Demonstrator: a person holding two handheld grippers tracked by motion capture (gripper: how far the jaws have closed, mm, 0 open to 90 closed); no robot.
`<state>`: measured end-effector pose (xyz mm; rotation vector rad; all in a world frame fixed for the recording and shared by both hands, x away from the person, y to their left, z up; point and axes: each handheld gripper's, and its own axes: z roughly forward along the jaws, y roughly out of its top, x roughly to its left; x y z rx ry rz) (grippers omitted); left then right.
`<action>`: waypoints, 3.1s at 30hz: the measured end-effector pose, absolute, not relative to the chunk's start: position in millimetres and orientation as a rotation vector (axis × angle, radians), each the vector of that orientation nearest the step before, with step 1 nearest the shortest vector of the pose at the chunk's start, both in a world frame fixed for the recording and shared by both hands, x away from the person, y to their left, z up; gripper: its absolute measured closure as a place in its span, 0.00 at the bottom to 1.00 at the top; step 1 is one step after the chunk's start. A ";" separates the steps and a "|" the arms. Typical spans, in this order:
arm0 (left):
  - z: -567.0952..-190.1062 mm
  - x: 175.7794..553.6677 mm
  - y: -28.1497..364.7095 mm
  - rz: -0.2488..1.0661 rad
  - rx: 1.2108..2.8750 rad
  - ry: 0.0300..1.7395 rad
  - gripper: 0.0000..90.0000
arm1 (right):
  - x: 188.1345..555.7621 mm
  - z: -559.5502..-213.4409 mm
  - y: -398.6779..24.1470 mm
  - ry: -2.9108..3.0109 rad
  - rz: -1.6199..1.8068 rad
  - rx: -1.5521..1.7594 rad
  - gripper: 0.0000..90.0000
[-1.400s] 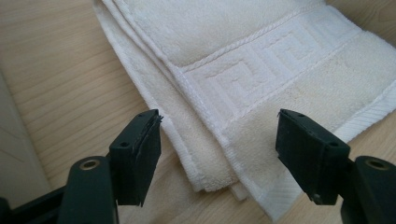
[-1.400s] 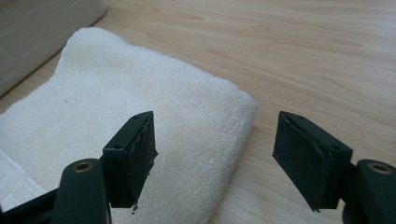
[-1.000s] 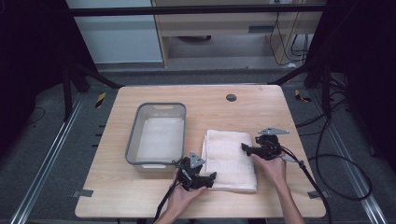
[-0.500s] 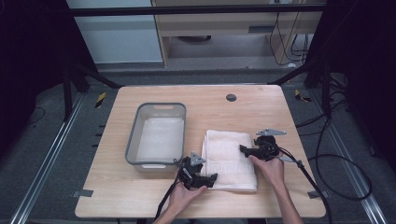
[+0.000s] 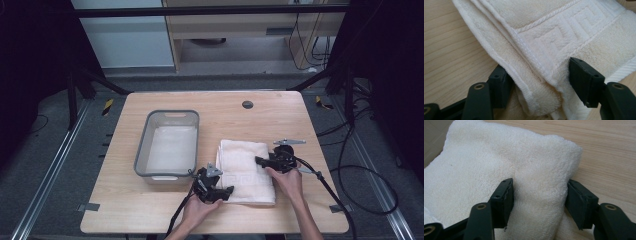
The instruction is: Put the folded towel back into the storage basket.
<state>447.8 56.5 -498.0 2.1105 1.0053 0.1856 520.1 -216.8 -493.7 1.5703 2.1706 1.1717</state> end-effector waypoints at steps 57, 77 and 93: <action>-480.7 433.0 70.2 0.102 2.037 0.962 0.76 | 503.4 -468.8 -205.9 2.215 1.186 1.500 0.75; -497.1 458.5 62.4 0.165 2.074 1.008 0.17 | 500.5 -475.3 -203.2 2.190 1.129 1.422 0.63; -498.2 455.6 43.3 0.072 2.098 0.974 0.47 | 502.5 -489.9 -204.6 2.187 1.146 1.505 0.60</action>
